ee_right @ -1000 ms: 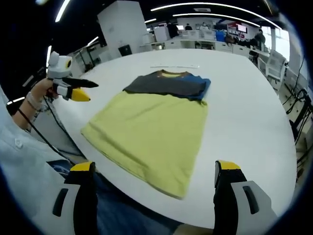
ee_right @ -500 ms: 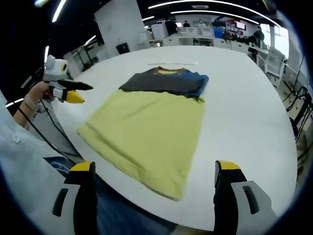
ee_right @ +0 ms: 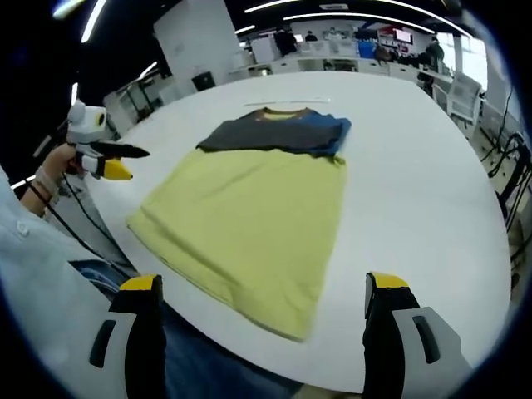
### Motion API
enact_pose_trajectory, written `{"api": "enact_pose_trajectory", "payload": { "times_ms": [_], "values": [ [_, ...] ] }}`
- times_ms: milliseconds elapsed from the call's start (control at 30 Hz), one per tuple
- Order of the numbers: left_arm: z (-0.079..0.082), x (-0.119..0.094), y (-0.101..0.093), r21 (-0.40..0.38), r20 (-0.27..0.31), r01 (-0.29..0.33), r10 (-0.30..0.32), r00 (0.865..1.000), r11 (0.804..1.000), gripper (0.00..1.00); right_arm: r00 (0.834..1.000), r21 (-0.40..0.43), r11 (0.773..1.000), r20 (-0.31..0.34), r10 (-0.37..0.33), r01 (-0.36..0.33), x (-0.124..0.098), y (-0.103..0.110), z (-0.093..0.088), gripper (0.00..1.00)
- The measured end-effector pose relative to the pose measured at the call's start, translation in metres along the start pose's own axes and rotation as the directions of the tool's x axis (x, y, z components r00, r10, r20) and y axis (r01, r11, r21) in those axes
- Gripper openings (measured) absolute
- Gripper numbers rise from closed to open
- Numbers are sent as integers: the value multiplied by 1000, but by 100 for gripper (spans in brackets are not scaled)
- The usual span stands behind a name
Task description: Fold the garment on the visible template until the final outline fits inside the template.
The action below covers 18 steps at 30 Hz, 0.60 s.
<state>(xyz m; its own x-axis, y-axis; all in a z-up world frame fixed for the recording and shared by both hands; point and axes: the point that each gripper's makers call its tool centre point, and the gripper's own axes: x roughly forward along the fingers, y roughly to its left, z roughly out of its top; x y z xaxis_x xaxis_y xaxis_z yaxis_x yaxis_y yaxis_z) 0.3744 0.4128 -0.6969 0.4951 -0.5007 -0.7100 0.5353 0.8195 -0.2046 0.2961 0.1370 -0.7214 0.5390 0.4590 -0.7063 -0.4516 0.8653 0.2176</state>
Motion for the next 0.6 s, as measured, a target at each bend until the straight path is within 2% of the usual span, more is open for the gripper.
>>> {"api": "enact_pose_trajectory", "payload": {
  "times_ms": [600],
  "values": [
    [-20, -7, 0, -38, -20, 4, -5, 1000, 999, 99, 1000, 26, 1000, -17, 5, -5, 7, -1, -11, 100]
  ]
}}
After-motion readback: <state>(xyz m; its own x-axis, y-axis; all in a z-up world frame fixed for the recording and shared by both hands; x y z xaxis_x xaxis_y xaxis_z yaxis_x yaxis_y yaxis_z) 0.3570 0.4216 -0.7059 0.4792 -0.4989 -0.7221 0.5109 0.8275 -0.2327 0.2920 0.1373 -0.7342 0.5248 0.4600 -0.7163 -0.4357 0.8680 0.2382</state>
